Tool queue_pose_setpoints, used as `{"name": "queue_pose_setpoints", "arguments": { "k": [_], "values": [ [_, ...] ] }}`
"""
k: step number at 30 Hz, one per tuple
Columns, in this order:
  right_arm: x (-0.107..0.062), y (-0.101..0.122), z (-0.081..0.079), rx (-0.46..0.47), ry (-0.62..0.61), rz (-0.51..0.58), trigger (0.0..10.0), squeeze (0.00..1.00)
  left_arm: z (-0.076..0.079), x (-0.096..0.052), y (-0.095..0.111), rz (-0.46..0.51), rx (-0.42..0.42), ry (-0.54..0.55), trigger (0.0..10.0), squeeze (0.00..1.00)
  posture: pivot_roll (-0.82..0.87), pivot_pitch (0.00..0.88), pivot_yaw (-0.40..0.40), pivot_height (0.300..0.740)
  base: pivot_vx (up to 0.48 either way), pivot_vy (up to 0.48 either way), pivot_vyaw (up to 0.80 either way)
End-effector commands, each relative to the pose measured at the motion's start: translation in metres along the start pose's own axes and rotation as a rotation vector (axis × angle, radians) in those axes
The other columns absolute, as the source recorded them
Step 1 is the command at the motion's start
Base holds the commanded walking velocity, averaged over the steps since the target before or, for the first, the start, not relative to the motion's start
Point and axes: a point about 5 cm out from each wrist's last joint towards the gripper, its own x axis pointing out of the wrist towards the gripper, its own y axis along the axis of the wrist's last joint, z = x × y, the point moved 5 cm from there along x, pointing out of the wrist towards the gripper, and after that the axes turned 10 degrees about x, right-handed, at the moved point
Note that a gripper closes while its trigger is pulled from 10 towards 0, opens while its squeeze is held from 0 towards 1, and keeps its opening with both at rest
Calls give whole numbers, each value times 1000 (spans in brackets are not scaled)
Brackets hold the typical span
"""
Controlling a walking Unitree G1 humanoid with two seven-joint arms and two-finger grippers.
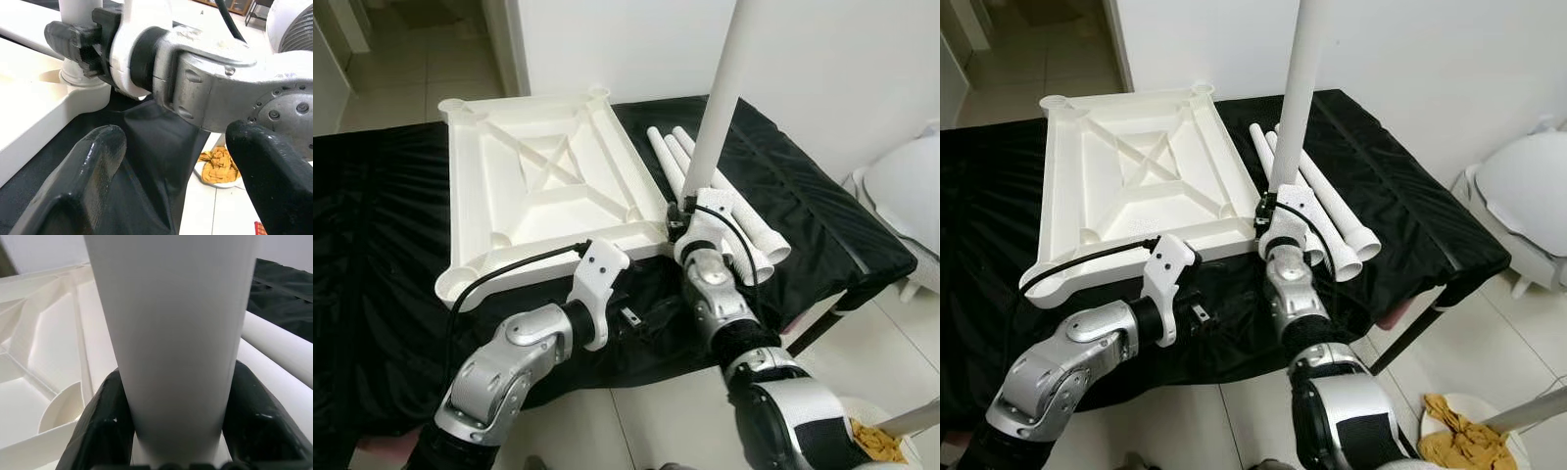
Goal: Building children table
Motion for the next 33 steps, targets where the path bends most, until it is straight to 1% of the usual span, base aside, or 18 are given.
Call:
{"name": "queue_pose_setpoints", "arguments": {
  "k": [1, 3, 4, 6, 10, 11, 12, 13, 14, 15, 16, 17, 19, 20, 24, 26, 32, 33],
  "values": [
    [2, -2, -3, 8, -48, -27, 10000, 0, 2, 0, -3, -11, -13, -13, 10000, 0, -33, 51, -3, 740, 0, 0, 0],
    [2, -2, -3, 8, -48, -27, 10000, 0, 2, 0, -3, -11, -13, -13, 10000, 0, -33, 51, -3, 740, 0, 0, 0],
    [1, -4, -7, 11, -64, -37, 10000, 0, 3, 0, -3, -10, -13, -13, 10000, 0, -32, 50, -3, 740, 0, 0, 0],
    [0, -5, -21, 39, -13, -44, 10000, 0, 3, 0, -3, -11, -14, -14, 10000, 0, -28, 53, -5, 740, 0, 0, 0],
    [-2, -3, -27, 49, 42, -28, 10000, 0, 3, 0, -3, -13, -14, -12, 10000, 0, -30, 54, -4, 740, 0, 0, 0],
    [-3, -1, -29, 51, 70, -17, 10000, 35, 3, 0, -3, -13, -15, -13, 10000, 0, -32, 54, -3, 740, 0, 0, 0],
    [-3, 0, -29, 51, 86, -9, 10000, 35, 3, 0, -3, -12, -16, -13, 10000, 0, -32, 54, -3, 740, 0, 0, 0],
    [-4, 0, -28, 45, 91, -6, 10000, 239, 3, 0, -3, -12, -16, -14, 10000, 0, -36, 54, -3, 740, 0, 0, 0],
    [-4, 0, -28, 45, 91, -6, 10000, 239, 3, 0, -3, -12, -16, -14, 10000, 0, -36, 54, -3, 740, 0, 0, 0],
    [-4, 1, -25, 33, 81, -1, 10000, 145, 3, 0, -3, -12, -16, -15, 10000, 0, -39, 54, -2, 740, 0, 0, 0],
    [-4, 1, -23, 23, 72, 2, 10000, 145, 3, 0, -3, -12, -16, -15, 10000, 0, -40, 54, -2, 740, 0, 0, 0],
    [-4, 2, -22, 27, 76, 11, 10000, 231, 3, 1, -3, -11, -15, -16, 10000, 0, -42, 54, -1, 740, 0, 0, 0],
    [-4, 3, -21, 32, 79, 17, 10000, 231, 3, 1, -3, -11, -16, -17, 10000, 0, -42, 54, -1, 740, 0, 0, 0],
    [-5, 6, -24, 62, 121, 32, 10000, 1000, 3, 1, -3, -11, -16, -19, 10000, 0, -44, 53, -1, 740, 0, 0, 0],
    [-8, 15, -28, 83, 185, 81, 10000, 1000, 4, 1, -3, -10, -15, -20, 10000, 0, -43, 55, -4, 740, 0, 0, 0],
    [-13, 23, -33, 113, 260, 120, 10000, 1000, 3, 1, -3, -11, -15, -18, 10000, 0, -42, 56, -5, 740, 0, 0, 0],
    [-22, 29, -36, 97, 329, 160, 10000, 1000, 3, 1, -3, -11, -15, -15, 10000, 0, -40, 54, -11, 740, 0, 0, 0],
    [-25, 28, -34, 82, 340, 168, 10000, 122, 3, 1, -3, -11, -14, -14, 10000, 0, -40, 54, -11, 740, 0, 0, 0]
  ]
}}
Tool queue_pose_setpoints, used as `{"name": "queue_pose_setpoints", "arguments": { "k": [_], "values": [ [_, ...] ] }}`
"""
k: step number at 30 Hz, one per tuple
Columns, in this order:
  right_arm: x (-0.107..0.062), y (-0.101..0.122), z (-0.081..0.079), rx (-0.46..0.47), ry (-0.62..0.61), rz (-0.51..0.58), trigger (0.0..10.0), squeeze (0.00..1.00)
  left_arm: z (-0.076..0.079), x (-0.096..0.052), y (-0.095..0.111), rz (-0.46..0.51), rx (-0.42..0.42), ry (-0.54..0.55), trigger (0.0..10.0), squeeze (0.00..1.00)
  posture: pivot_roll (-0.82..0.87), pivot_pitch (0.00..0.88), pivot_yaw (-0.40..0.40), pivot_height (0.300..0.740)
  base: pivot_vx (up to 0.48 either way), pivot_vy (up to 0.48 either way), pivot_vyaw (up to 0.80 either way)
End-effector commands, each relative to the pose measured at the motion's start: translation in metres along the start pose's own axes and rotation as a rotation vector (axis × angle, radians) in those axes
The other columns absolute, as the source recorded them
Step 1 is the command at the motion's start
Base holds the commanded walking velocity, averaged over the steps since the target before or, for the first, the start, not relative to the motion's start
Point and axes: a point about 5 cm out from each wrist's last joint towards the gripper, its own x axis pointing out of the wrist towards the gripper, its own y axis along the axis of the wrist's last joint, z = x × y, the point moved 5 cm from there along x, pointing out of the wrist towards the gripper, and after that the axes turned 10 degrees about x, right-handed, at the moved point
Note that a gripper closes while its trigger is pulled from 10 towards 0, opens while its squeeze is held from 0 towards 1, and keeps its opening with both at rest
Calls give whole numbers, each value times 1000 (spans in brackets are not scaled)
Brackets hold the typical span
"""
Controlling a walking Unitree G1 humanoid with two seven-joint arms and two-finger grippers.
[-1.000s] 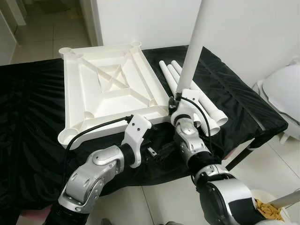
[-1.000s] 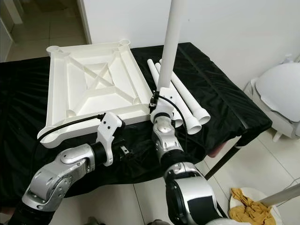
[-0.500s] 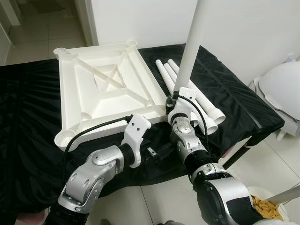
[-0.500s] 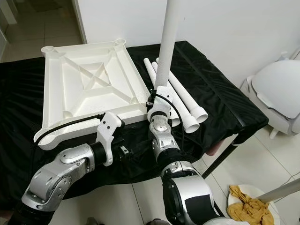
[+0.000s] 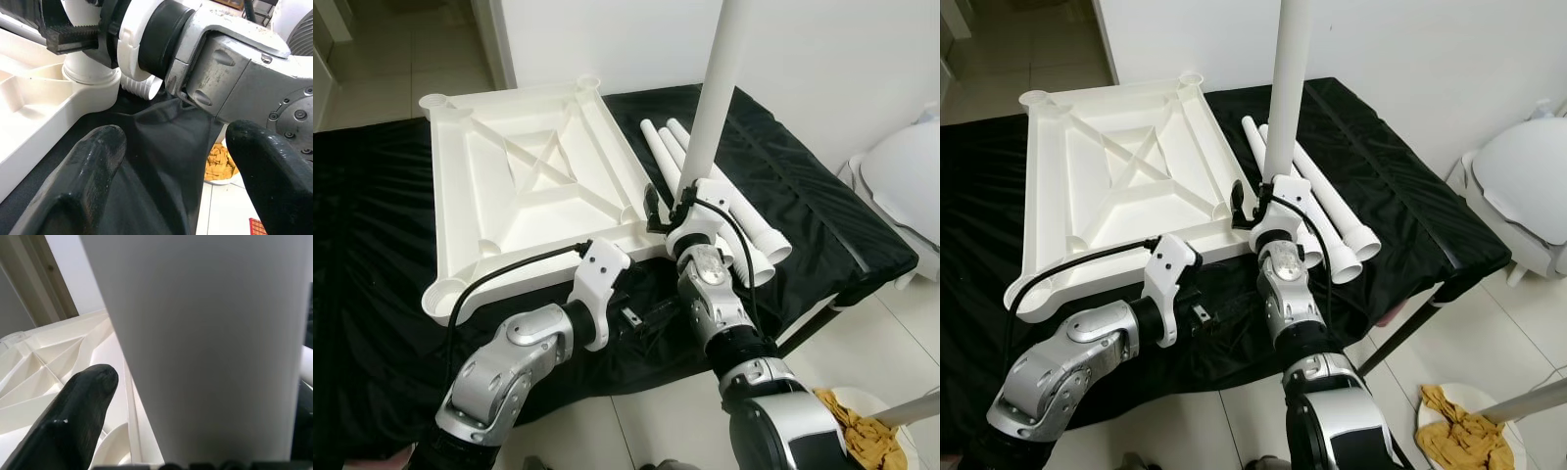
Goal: Building children table
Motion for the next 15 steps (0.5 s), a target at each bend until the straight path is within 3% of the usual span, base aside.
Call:
{"name": "queue_pose_setpoints", "arguments": {
  "k": [1, 6, 9, 15],
  "values": [
    [-9, 2, -9, -28, 78, 30, 10000, 0, 1, 1, -3, -8, -6, -9, 10000, 0, -38, 52, -14, 740, 0, 0, 0],
    [-17, 2, -6, -38, 104, 41, 10000, 0, 0, 0, -2, -2, -4, -1, 10000, 0, -39, 52, -15, 740, 0, 0, 0],
    [-42, 3, 2, -40, 157, 59, 10000, 0, -7, 1, 1, 8, 15, 23, 10000, 0, -46, 52, -12, 740, 0, 0, 0],
    [-59, 4, 15, -32, 150, 59, 10000, 0, -13, 4, 6, 23, 36, 37, 10000, 0, -56, 52, -5, 740, 0, 0, 0]
  ]
}}
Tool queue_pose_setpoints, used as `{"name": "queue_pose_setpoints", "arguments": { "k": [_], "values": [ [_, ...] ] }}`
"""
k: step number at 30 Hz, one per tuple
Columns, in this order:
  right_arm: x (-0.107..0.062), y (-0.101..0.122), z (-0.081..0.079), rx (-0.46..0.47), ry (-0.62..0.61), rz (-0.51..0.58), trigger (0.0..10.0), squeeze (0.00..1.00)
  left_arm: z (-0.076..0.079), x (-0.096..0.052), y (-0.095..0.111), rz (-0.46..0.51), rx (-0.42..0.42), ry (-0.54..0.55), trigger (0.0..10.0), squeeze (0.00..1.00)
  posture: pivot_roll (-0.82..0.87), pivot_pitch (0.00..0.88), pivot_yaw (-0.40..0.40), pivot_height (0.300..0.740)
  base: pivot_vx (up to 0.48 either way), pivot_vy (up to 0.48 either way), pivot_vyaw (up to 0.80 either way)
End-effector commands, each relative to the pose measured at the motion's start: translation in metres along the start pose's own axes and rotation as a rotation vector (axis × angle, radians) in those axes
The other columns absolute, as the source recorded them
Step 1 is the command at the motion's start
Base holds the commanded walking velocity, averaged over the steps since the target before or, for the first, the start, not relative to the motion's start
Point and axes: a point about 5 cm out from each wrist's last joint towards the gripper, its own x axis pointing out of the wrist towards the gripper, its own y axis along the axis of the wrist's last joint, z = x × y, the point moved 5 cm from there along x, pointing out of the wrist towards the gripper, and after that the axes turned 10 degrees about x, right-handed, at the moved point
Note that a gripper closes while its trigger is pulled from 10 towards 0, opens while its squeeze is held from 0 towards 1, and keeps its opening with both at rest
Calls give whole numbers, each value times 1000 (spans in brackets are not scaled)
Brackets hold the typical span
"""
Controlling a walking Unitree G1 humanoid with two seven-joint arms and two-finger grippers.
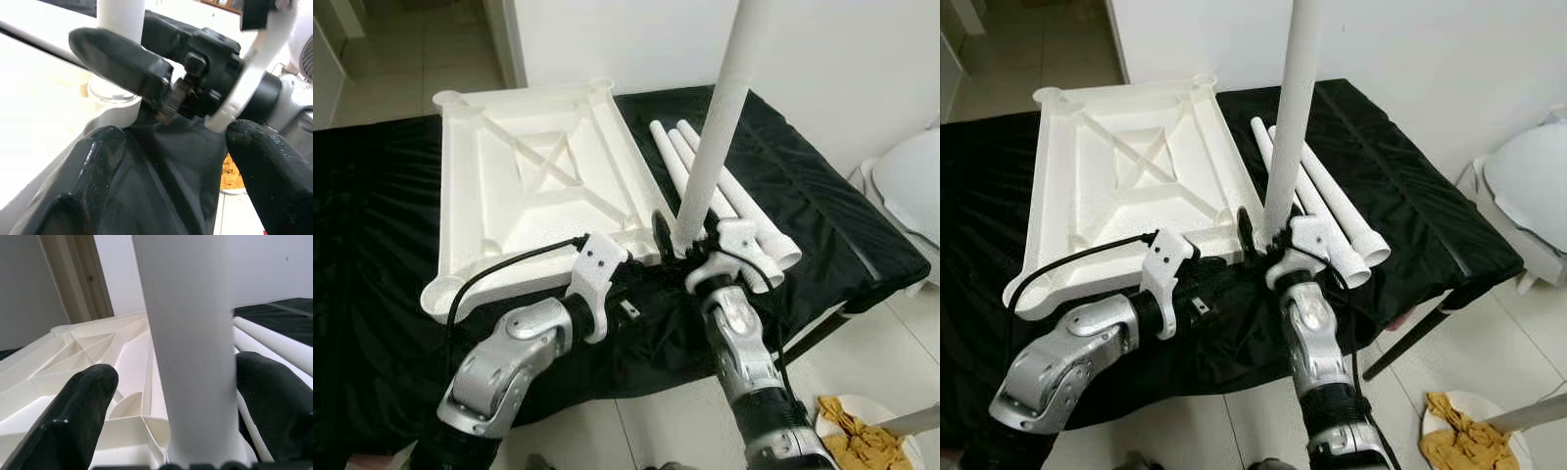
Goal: Building children table
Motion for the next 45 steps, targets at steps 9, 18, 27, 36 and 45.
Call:
{"name": "queue_pose_setpoints", "arguments": {
  "k": [9, 18, 27, 36, 45],
  "values": [
    [-23, 9, 2, -7, 44, 6, 10000, 0, -15, 10, 7, 21, 53, 29, 10000, 0, -60, 59, -2, 740, 0, 0, 0],
    [-52, 7, 9, 3, 84, -65, 10000, 0, -33, 24, 4, -4, 86, 76, 10000, 0, -75, 70, 5, 740, 0, 0, 0],
    [-69, 6, 4, 30, 136, -132, 10000, 0, -60, 29, -11, -94, 101, 169, 10000, 1000, -102, 80, 21, 740, 0, 0, 0],
    [-81, 4, 0, 54, 201, -204, 10000, 0, -93, 19, -21, -164, 122, 284, 10000, 137, -109, 98, 28, 740, 0, 0, 0],
    [-91, 0, -1, 25, 285, -298, 10000, 0, -71, 15, -31, -206, 233, 121, 10000, 0, -108, 109, 15, 740, 0, 0, 0]
  ]
}}
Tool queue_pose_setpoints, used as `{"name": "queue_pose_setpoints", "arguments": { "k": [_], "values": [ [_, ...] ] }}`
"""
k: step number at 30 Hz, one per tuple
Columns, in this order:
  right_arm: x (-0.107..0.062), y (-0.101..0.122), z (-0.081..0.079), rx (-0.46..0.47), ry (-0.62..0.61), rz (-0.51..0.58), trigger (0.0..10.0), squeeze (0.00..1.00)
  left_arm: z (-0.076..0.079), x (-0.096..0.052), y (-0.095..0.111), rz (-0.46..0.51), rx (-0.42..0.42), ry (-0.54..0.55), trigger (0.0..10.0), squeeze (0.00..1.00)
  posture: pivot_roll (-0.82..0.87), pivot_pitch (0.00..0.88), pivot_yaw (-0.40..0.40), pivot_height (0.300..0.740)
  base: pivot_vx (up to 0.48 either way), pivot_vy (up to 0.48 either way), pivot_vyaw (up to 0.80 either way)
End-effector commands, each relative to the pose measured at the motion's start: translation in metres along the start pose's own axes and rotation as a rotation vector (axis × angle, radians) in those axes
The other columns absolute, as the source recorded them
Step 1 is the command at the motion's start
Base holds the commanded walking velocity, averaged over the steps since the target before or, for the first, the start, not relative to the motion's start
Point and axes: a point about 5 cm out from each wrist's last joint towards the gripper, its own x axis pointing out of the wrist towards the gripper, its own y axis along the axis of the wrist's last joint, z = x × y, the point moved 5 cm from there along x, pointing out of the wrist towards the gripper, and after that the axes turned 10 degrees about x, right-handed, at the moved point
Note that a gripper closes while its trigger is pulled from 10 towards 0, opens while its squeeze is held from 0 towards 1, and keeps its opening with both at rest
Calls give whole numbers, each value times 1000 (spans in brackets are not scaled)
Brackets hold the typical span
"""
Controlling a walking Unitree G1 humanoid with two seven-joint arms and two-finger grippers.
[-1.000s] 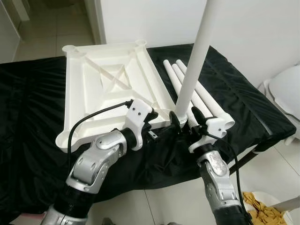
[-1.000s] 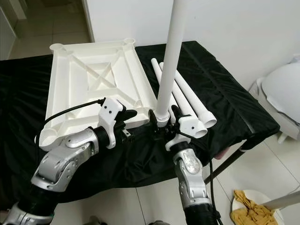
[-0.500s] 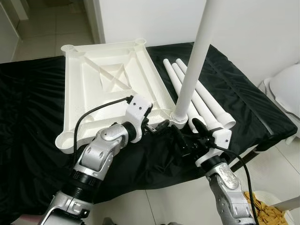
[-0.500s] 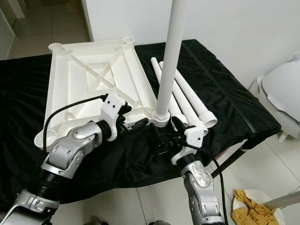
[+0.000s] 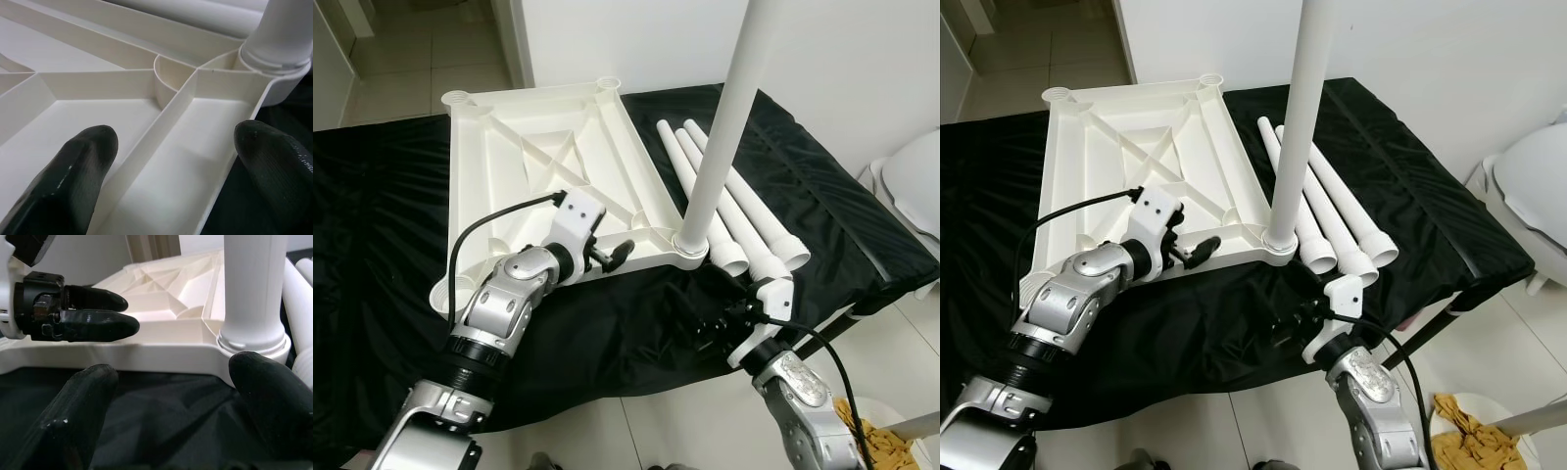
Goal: Building children table
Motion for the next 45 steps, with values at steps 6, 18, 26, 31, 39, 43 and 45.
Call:
{"name": "queue_pose_setpoints", "arguments": {
  "k": [6, 18, 26, 31, 39, 43, 45],
  "values": [
    [-5, -1, 1, 7, 17, -34, 10000, 0, 36, -6, 4, 53, 37, -208, 10000, 0, -110, 107, 12, 740, 0, 0, 0],
    [-3, -1, 4, -13, 29, -60, 10000, 0, 35, 0, -19, -58, 80, -173, 10000, 0, -108, 97, 10, 740, 0, 0, 0],
    [-3, -2, 4, -18, 26, -64, 10000, 0, 12, 7, -22, -103, 20, -27, 10000, 0, -115, 93, 14, 740, 0, 0, 0],
    [-3, -2, 6, -34, 29, -76, 10000, 0, 4, 8, -40, -216, 17, 15, 10000, 0, -115, 87, 14, 740, 0, 0, 0],
    [-1, -3, 8, -50, 35, -87, 10000, 0, 9, 3, -59, -300, -7, -10, 0, 0, -108, 86, 13, 740, 0, 0, 0],
    [0, -3, 9, -55, 40, -92, 10000, 0, 11, 1, -61, -306, -1, -18, 0, 0, -108, 86, 13, 740, 0, 0, 0],
    [1, -2, 10, -61, 43, -93, 10000, 0, 8, -2, -64, -327, -4, -4, 0, 0, -96, 92, 8, 740, 0, 0, 0]
  ]
}}
